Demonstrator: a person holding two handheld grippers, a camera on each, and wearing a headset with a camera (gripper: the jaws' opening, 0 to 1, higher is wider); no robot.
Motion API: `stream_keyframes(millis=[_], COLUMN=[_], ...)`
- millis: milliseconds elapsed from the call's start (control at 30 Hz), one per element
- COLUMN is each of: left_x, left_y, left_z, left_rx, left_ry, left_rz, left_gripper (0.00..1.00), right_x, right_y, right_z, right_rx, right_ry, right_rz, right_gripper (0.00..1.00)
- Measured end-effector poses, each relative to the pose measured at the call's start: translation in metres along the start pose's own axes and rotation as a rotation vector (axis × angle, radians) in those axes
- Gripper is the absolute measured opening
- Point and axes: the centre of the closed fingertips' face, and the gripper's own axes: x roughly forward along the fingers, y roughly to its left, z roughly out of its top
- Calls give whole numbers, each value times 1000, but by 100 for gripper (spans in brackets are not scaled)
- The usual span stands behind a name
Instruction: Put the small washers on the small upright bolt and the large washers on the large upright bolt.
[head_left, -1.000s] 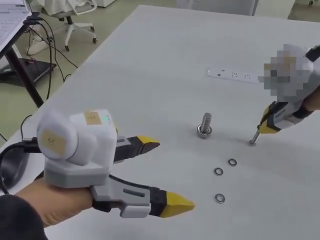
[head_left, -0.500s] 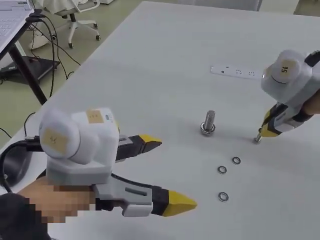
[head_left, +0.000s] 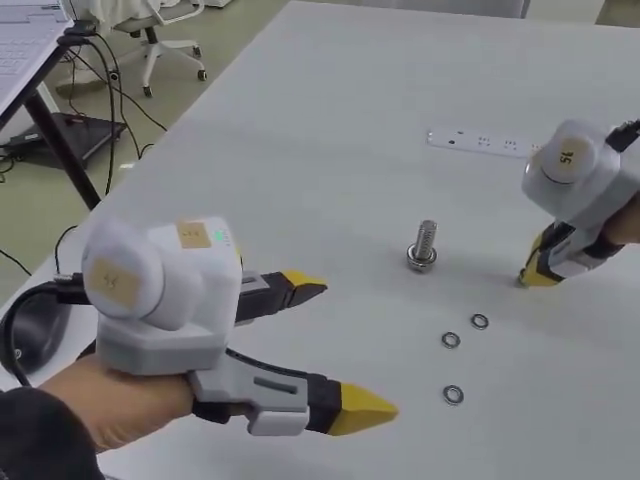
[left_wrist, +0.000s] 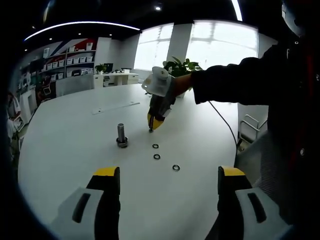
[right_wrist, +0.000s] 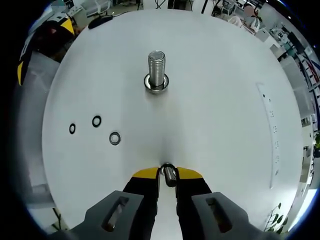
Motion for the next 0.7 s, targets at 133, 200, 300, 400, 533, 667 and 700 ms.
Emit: stream_keyframes(millis=[133, 200, 300, 400, 533, 667, 700], left_x=[-1, -2, -3, -3, -3, -4, -4], left_y=[-1, -1, 0, 0, 0, 0, 0], left_z=[0, 0, 0, 0, 0, 0, 1], left_rx=[-1, -2, -3, -4, -3, -3, -4], left_ry=[1, 3, 1, 2, 1, -1, -2], left_rz=[1, 1, 3, 2, 2, 3, 1], left_gripper=[80, 80, 80, 80, 80, 80, 80], right_x=[3, 5, 5, 5, 5, 4, 3], right_y=[0, 1, 1, 1, 1, 1, 1], right_z=[-1, -1, -1, -1, -1, -1, -1], right_rx=[-2, -1, 1, -1, -1, 4, 6], right_ry=[6, 6, 7, 7, 9, 4, 3], right_rz=[0, 6, 8, 8, 6, 3, 4], right_gripper=[13, 13, 13, 13, 14, 14, 15])
